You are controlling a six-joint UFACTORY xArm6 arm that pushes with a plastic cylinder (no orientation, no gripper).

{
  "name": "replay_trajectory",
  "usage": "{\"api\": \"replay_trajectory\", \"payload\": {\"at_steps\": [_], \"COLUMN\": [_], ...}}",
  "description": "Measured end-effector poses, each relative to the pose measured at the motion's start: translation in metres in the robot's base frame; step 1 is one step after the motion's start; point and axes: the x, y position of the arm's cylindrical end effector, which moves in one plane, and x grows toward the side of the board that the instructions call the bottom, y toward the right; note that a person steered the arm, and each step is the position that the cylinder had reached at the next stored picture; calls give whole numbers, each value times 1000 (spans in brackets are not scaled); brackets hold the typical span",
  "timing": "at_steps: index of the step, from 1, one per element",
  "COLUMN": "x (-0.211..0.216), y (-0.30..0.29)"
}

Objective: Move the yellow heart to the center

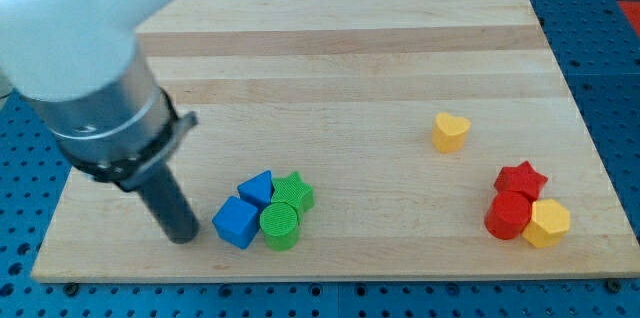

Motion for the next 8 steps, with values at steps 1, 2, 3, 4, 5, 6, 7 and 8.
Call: {"api": "replay_trajectory", "payload": {"at_steps": [1, 2, 3, 4, 5, 6, 7, 8], "x": [2, 2, 1, -30, -80, -91, -98, -155], "y": [39, 41, -24, -84, -107, -107, -107, -81]}}
